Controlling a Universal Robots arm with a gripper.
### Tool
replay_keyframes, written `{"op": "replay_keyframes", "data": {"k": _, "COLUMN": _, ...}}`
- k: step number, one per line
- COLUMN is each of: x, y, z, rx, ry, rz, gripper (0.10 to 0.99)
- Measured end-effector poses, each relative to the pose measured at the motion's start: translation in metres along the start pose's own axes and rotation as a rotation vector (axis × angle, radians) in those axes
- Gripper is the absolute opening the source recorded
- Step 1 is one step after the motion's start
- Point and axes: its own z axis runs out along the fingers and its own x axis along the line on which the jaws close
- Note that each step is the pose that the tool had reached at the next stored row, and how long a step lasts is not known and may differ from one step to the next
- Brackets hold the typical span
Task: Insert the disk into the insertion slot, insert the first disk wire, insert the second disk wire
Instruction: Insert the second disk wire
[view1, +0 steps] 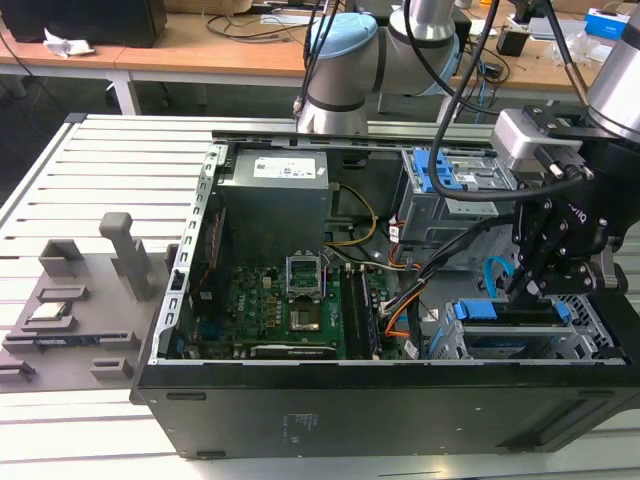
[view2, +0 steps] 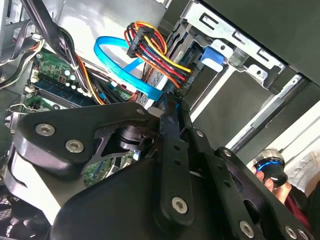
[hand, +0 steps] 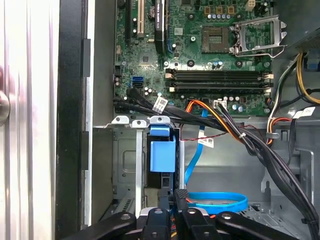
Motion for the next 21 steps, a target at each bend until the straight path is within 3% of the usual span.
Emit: {"op": "replay_keyframes", "data": {"k": 21, "x": 0.0009, "y": -0.0003, "z": 0.0076, "rx": 0.0, "ry": 0.0006, "rz": -0.009, "gripper": 0.161}}
